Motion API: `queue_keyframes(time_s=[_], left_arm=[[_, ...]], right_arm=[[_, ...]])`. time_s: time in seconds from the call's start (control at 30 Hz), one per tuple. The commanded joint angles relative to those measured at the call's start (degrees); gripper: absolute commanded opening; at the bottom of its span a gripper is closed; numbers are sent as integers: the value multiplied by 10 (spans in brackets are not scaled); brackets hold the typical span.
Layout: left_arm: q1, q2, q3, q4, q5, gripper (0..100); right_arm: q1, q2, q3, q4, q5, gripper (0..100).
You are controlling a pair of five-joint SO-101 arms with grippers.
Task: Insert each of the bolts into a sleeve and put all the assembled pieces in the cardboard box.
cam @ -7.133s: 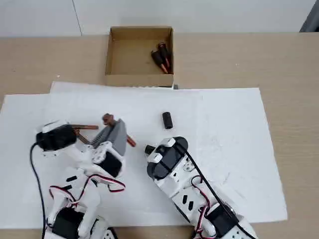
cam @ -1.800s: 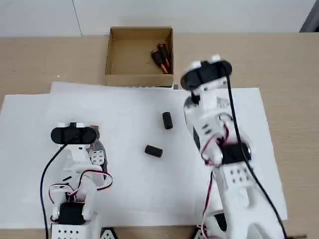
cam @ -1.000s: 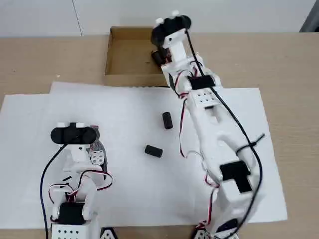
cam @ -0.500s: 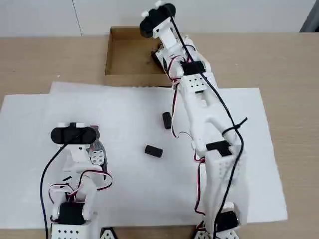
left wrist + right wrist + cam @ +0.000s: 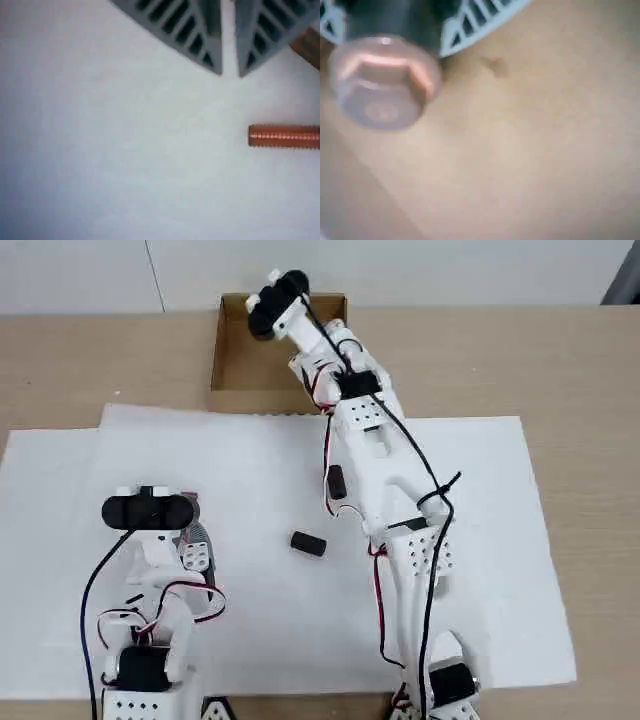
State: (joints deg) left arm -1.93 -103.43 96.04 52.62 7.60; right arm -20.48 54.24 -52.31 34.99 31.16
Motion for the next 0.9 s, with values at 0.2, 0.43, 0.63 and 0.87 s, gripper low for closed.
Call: queue_keyframes(time_s=[0.2, 0.43, 0.63, 0.87], left_arm=[[-3, -5, -4, 2, -4, 6], [-3, -5, -4, 2, -4, 6], [-3, -5, -4, 2, -4, 6], [-3, -5, -4, 2, -4, 6]], right_arm=[[-6, 9, -73, -10, 8, 119], [-6, 7, -79, -9, 7, 74], [-6, 7, -98, 1, 6, 3], [-15, -44, -132, 148, -68, 2]])
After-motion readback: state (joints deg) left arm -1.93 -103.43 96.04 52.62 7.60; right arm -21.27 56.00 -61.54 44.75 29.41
